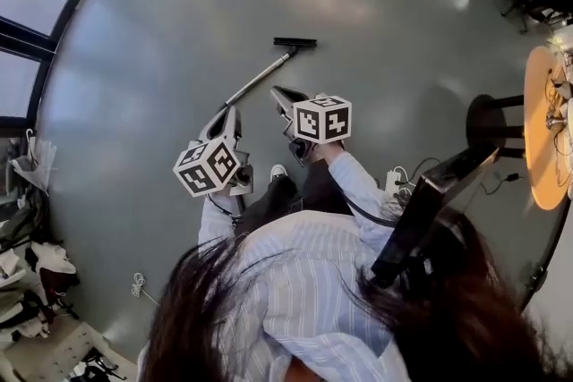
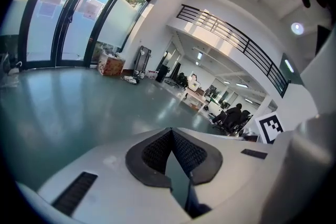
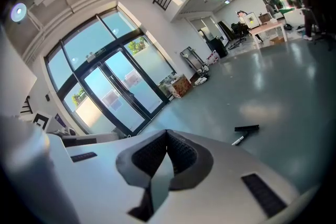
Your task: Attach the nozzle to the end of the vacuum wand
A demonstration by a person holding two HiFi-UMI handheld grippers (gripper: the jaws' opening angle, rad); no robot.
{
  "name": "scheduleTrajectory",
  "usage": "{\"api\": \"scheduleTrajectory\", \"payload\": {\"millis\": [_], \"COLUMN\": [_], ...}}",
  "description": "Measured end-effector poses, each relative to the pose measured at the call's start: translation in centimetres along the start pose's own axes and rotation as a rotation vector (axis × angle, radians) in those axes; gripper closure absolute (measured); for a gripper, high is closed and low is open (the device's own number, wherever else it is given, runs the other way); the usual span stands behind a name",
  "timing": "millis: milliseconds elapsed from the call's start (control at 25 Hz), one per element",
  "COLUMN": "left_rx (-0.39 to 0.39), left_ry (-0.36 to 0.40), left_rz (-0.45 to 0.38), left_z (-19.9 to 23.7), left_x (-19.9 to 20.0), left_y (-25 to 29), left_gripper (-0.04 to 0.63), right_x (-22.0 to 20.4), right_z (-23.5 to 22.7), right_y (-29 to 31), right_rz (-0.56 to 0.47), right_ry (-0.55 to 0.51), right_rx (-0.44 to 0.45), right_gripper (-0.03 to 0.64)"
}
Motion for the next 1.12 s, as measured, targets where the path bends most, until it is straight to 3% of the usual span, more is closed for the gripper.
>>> {"api": "scheduleTrajectory", "payload": {"millis": [240, 520, 680, 840, 1120], "left_rx": [-0.082, -0.140, -0.160, -0.152, -0.089], "left_ry": [-0.010, 0.026, 0.031, 0.052, 0.008], "left_rz": [-0.028, -0.027, -0.028, -0.043, -0.063], "left_z": [0.3, -4.1, -7.3, -11.1, -19.2], "left_x": [-1.3, -3.9, -5.4, -6.9, -11.3], "left_y": [-3.4, -3.8, -4.4, -5.1, -7.3], "left_gripper": [0.591, 0.591, 0.591, 0.591, 0.591], "right_x": [-5.1, -7.1, -8.8, -9.9, -10.8], "right_z": [1.9, 0.1, -1.0, -2.9, -6.1], "right_y": [-2.6, -8.1, -11.5, -15.4, -22.7], "right_rz": [-0.003, -0.020, -0.013, -0.014, 0.009], "right_ry": [0.025, 0.013, 0.021, 0.019, -0.043], "right_rx": [-0.038, -0.121, -0.124, -0.109, -0.080], "right_gripper": [0.611, 0.611, 0.611, 0.611, 0.611]}}
Point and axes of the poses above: the fingertips, and each gripper's own axes: y forward along the fingers, z to its left, x out of its top, the point moved 4 cm from there along -y, backward along the fingers, and after that the axes turned 14 degrees about y, right-handed, at the moved point
